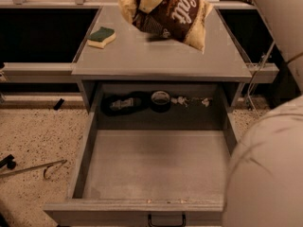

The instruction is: Pick brown chip bag from top drawer and place on counter

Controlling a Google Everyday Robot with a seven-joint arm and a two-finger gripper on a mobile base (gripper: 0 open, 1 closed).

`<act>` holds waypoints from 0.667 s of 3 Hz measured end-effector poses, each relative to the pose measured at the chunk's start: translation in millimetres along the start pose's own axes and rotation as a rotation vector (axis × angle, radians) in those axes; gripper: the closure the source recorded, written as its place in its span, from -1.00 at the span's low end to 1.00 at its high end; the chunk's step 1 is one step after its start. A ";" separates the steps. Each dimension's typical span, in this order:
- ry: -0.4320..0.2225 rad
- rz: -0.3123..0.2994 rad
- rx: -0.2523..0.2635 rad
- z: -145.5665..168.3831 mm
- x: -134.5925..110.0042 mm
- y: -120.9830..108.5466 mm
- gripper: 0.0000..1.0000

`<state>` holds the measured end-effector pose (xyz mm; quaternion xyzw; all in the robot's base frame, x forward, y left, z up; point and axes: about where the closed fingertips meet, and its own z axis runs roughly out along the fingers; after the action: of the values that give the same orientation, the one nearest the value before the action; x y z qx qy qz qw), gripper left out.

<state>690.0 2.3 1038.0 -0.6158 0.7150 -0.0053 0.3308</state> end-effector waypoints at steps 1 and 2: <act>0.083 0.078 0.096 5.8 35.5 -44.7 1.00; 0.085 0.135 0.119 33.7 61.1 -66.2 1.00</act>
Offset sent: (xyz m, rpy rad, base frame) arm 0.1154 -0.0804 -0.0497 0.0400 -0.0365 -0.2642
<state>762.8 -54.2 1010.7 -0.5448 0.7667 -0.0515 0.3357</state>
